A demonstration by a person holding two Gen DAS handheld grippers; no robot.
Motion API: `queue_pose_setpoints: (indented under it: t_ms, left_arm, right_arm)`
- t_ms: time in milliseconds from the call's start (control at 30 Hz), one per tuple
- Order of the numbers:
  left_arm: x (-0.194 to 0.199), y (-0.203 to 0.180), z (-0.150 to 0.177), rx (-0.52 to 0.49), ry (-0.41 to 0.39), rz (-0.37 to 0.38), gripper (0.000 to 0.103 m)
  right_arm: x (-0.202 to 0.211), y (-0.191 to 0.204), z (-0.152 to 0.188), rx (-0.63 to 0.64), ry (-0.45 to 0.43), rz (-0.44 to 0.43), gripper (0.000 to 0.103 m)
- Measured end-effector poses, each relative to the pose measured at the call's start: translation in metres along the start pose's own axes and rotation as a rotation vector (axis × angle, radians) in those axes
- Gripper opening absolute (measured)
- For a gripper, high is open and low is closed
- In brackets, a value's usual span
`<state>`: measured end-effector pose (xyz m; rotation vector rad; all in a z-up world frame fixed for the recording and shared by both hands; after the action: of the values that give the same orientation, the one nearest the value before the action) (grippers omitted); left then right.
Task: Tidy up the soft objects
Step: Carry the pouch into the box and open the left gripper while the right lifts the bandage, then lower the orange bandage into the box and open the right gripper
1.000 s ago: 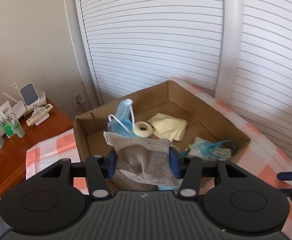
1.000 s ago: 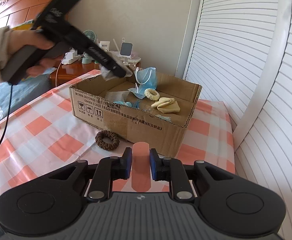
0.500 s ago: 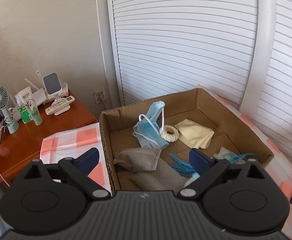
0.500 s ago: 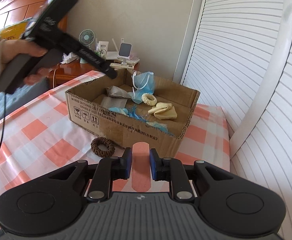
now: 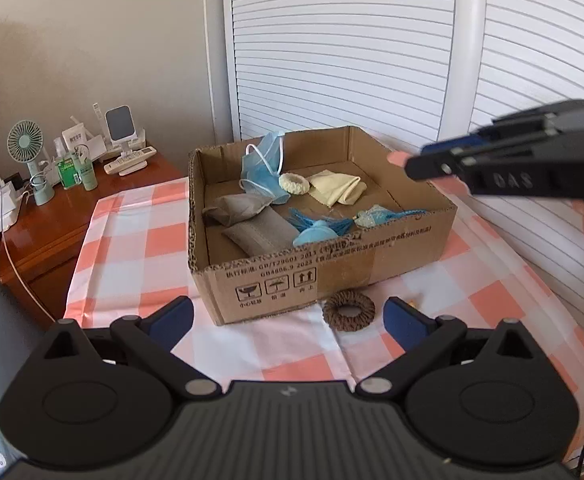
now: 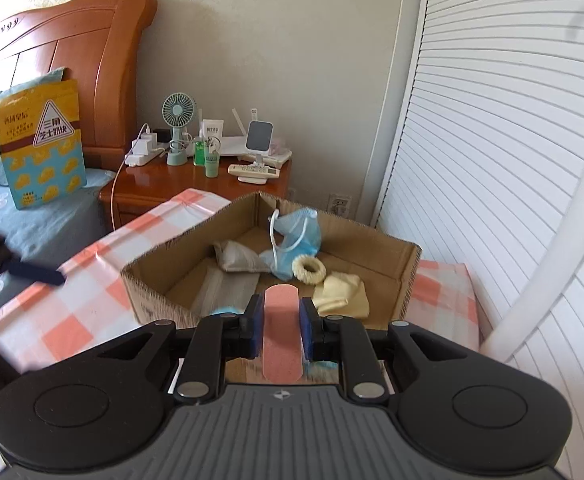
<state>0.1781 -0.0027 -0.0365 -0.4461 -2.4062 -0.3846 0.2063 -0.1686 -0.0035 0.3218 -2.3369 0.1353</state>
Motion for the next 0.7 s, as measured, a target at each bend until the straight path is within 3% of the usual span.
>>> queue_pose_setpoints:
  t_ms: [300,367,433,500,700]
  left_arm:
    - [0.008,0.0,0.02,-0.004,0.027,-0.069,0.101]
    - [0.011,0.002,0.022,0.013,0.028,-0.071,0.101]
    - [0.012,0.005,0.023,0.019,0.032,-0.079,0.101]
    - [0.013,0.007,0.024,0.024,0.032,-0.083,0.101]
    - [0.013,0.007,0.024,0.028,0.031,-0.08,0.101]
  right_arm:
    - [-0.069,0.008,-0.047,-0.004,0.028,0.011,0.023]
    - [-0.082,0.005,-0.054,-0.027,0.035,0.032,0.037]
    - [-0.086,0.001,-0.053,-0.039,0.037,0.077,0.085]
    - [-0.083,-0.002,-0.05,-0.058,0.015,0.091,0.103]
    - [-0.064,-0.003,-0.033,-0.059,0.024,0.114,0.103]
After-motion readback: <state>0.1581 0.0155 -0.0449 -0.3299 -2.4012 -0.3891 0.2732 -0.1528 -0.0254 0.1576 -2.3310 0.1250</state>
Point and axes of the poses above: each gripper's, at about its wrist camera, not at the fingertips, and x roughly against the way its jaws point, y to its left, z to its underside, the point moved 7 cm from there along -x, roughly the way its jaws point, and after that the axes turned 11 degrees about -x, right-handed, at the moved point
